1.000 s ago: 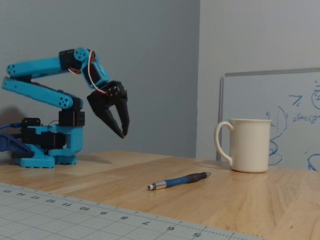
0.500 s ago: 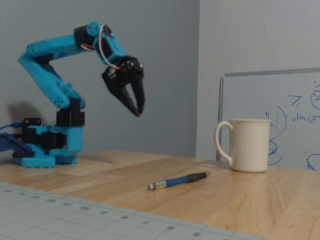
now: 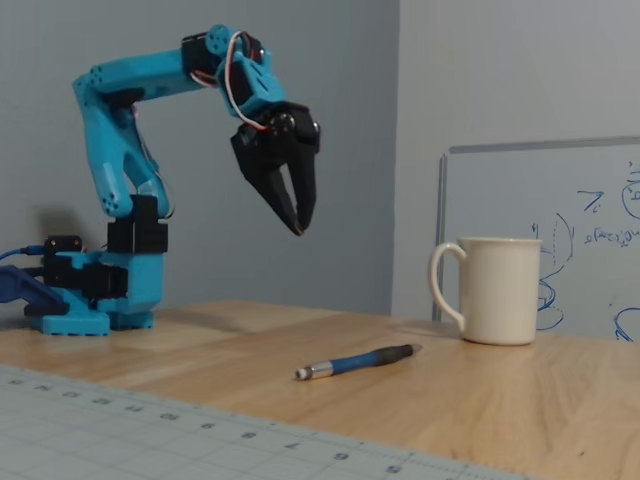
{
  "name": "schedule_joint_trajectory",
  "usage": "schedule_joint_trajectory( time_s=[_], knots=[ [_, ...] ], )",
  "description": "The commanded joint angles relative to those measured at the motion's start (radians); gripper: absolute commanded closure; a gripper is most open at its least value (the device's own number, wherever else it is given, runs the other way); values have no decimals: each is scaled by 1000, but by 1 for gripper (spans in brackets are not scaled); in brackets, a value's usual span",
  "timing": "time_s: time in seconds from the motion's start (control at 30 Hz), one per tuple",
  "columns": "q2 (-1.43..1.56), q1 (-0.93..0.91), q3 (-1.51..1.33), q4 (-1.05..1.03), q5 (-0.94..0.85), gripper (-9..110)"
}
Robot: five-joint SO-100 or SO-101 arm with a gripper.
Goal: Touch the pen.
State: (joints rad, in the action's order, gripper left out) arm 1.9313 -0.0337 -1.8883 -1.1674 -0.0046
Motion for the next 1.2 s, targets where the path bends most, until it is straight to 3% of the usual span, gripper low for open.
schedule_joint_trajectory(
  time_s=[0.0,0.57,1.17],
  knots=[
    [-54,-34,143,11,-8,101],
    [-538,-46,451,11,-8,101],
    [-776,-114,701,12,-9,101]
  ],
)
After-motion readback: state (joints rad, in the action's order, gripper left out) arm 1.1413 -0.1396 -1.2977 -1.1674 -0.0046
